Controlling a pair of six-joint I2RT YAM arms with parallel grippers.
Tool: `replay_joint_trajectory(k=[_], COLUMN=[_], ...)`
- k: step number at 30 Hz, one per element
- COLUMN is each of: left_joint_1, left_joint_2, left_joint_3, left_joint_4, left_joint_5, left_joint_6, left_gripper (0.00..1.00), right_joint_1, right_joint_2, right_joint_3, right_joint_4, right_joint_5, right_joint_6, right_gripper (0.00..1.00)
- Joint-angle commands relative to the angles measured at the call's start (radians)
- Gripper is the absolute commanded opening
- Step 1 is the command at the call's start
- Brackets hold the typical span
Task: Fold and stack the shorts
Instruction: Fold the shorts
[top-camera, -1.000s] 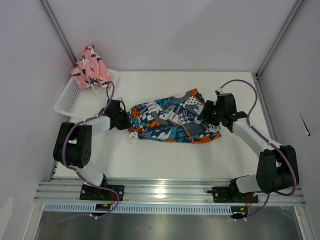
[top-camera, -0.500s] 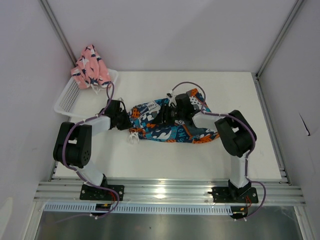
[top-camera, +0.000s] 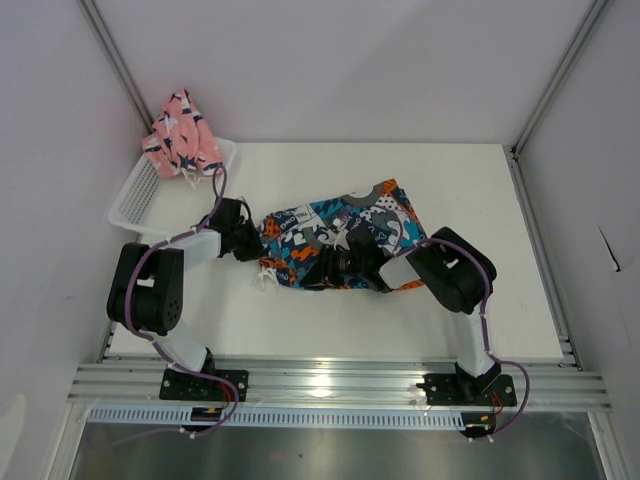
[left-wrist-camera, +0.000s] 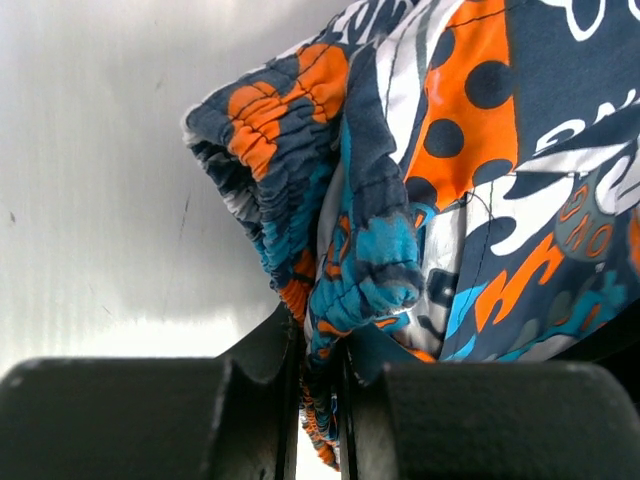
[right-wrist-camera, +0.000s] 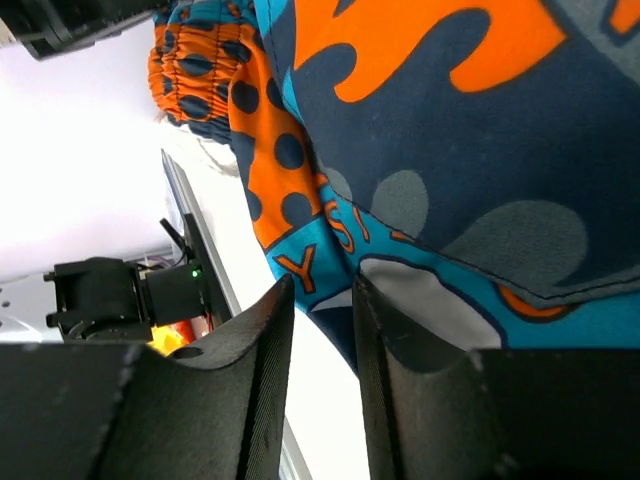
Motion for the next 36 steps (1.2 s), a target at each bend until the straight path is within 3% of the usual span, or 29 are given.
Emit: replay_joint_trajectory(k=[1, 9, 15, 20, 30, 36], left_joint_1=[0.003, 0.003, 0.001, -0.008, -0.02, -0.039], left_joint_2=[-0.01, -0.056, -0.079, -0.07, -0.041, -0.037], left_joint_3=[0.041, 0.067, 0.071, 0.049, 0.036, 0.055], left_joint_4=[-0.033, -0.13, -0.164, -0.103, -0.055, -0.085], left_joint_5=[0.035, -0.007, -0.037, -0.014, -0.026, -0.038], left_joint_6=[-0.049, -0.037, -0.034, -0.029, -0.009, -0.019], left_gripper=[0.0, 0.0, 0.0, 0.0, 0.0, 0.0], right_joint_1=[0.051, 0.103, 0.03, -0.061, -0.208, -0.208], right_joint_2=[-0.003, -0.009, -0.158, -0.173, 0.064, 0.178], right_joint_3=[-0.055, -0.03, 0.097, 0.175, 0.29, 0.347], right_joint_4=[0.081, 0.141, -0.128, -0.149, 0.157, 0.138], right_joint_5=[0.091, 0.153, 0.213, 0.173, 0.138, 0.245], right_joint_6=[0.021, 0.032, -0.117, -0.14, 0.091, 0.115], right_gripper=[0.32, 0.33, 0.4, 0.42, 0.45, 0.45])
